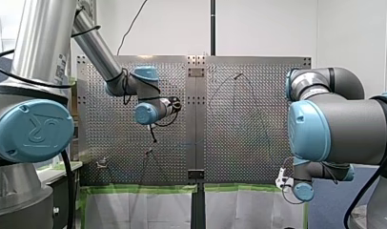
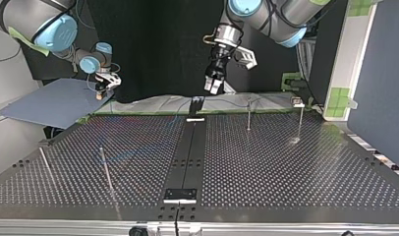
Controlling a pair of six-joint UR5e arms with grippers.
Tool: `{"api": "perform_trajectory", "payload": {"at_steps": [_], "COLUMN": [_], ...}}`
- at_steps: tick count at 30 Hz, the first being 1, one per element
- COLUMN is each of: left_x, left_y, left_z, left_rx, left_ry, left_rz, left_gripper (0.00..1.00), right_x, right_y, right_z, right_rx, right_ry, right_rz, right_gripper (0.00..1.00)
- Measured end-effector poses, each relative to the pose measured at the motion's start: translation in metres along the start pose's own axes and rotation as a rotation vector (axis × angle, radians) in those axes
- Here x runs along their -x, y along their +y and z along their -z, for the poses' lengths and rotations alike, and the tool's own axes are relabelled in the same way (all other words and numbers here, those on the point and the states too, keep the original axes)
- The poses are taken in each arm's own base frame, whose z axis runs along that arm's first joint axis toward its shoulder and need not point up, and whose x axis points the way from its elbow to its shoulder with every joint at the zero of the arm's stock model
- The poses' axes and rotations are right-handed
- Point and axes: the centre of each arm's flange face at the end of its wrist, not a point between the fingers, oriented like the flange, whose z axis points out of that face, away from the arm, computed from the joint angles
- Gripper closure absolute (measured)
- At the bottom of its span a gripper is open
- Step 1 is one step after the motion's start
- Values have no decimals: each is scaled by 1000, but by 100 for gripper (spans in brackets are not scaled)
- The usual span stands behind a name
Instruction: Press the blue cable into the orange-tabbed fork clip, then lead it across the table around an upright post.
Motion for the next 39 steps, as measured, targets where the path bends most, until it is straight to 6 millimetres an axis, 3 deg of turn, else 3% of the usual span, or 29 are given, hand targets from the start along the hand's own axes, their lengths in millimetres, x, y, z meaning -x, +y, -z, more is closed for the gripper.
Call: {"api": "perform_trajectory", "payload": {"at_steps": [28,39], "left_x": [-46,-49], "left_y": [41,45], "left_z": [97,106], "left_rx": [78,80], "left_ry": [159,160], "left_rz": [-66,-71], "left_gripper": [0,0], "right_x": [0,0], "right_y": [0,0], "right_z": [0,0], "right_rx": [-2,-1], "right_ry": [-1,-2], "right_rz": [0,1], "right_gripper": [100,100]}}
